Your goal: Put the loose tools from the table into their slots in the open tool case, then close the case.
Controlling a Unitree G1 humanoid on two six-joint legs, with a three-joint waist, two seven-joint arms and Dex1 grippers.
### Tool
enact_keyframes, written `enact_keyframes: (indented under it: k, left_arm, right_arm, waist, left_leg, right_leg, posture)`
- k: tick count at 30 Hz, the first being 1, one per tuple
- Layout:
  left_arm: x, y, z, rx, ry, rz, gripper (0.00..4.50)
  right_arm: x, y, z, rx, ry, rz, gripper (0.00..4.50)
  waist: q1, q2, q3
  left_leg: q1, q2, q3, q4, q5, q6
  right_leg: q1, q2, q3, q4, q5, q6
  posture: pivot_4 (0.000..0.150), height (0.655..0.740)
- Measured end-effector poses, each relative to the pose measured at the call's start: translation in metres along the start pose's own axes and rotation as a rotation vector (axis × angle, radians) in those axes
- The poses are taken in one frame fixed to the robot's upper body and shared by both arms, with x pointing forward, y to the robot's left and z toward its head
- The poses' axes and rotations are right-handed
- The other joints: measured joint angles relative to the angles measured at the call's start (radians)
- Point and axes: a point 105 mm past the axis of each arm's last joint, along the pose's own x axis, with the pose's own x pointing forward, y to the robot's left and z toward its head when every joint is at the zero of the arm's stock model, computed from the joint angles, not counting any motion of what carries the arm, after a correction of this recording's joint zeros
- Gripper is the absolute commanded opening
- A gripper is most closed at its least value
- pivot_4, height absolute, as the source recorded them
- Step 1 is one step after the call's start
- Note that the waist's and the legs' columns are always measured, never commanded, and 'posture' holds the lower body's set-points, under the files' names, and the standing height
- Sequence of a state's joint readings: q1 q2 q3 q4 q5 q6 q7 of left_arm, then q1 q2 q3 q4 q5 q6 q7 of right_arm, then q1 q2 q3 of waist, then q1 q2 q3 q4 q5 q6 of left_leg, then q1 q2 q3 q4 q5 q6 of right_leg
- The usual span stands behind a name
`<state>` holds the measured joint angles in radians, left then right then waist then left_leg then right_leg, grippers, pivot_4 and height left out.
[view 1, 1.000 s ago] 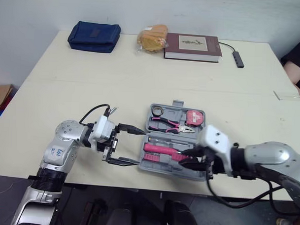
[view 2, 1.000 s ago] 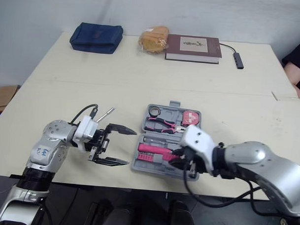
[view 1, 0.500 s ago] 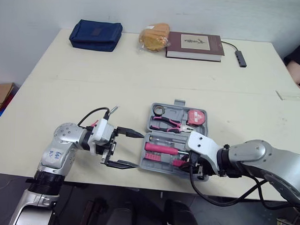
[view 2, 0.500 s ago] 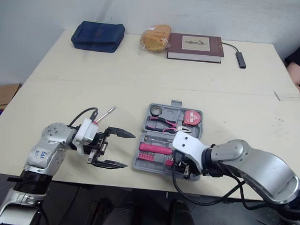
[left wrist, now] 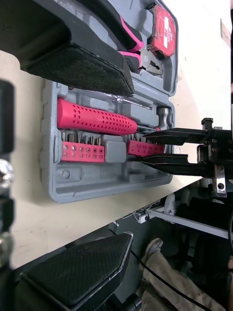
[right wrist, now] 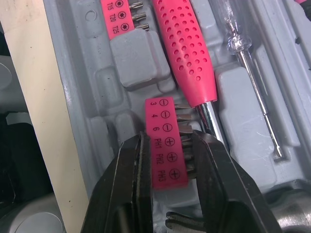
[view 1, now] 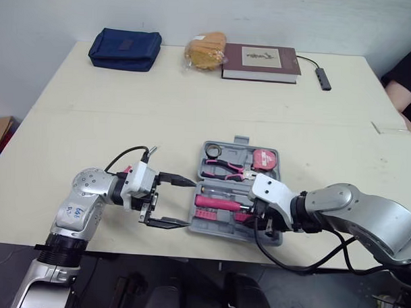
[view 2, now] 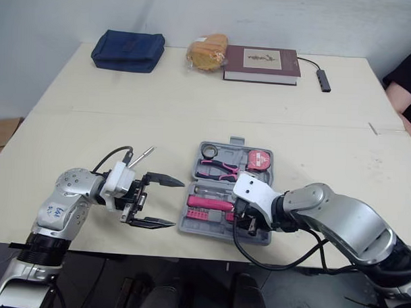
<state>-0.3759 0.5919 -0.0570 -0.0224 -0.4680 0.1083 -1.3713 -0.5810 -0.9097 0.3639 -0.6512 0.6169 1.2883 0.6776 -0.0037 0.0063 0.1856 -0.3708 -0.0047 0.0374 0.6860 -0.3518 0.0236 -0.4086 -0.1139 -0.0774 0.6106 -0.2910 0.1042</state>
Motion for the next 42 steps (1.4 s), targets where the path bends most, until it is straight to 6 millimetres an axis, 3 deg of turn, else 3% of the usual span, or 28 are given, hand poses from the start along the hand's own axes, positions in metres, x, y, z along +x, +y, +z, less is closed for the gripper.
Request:
enact_keyframes:
  k: [27,30,36,42]
  left_arm:
    - [-0.003,-0.002,-0.008,-0.042,0.011,0.03,4.5]
    - [-0.002,-0.002,-0.007,-0.041,0.007,0.029,4.5]
    - [-0.002,-0.003,-0.009,-0.054,0.008,0.03,4.5]
    - [-0.001,-0.003,-0.009,-0.065,0.008,0.028,4.5]
  right_arm:
    - [0.008,0.005,0.01,-0.046,-0.023,0.038,0.8]
    - [0.004,0.008,0.007,-0.053,-0.045,0.062,2.19]
    - [-0.029,0.01,0.01,-0.126,-0.18,0.094,2.19]
    - [-0.039,0.004,-0.009,-0.095,-0.216,0.043,2.19]
  waist:
    - [0.001,0.0,0.0]
    - [0.003,0.0,0.0]
    - [0.012,-0.002,0.001]
    - [0.018,-0.002,0.001]
  left_leg:
    - [0.0,0.0,0.0,0.0,0.0,0.0]
    - [-0.001,0.0,0.0,0.0,0.0,0.0]
    - [-0.001,-0.001,0.001,0.0,0.0,0.001]
    - [0.0,-0.001,0.002,0.0,0.0,0.001]
  right_leg:
    - [-0.001,0.0,0.0,0.0,0.0,0.0]
    - [-0.001,0.0,0.0,0.0,0.0,0.0]
    - [0.0,0.001,-0.001,-0.001,0.001,0.001]
    - [0.0,0.001,-0.001,0.0,0.001,0.001]
  posture:
    - [0.15,0.74]
    - [0.15,0.74]
    - [0.15,0.74]
    - [0.15,0.74]
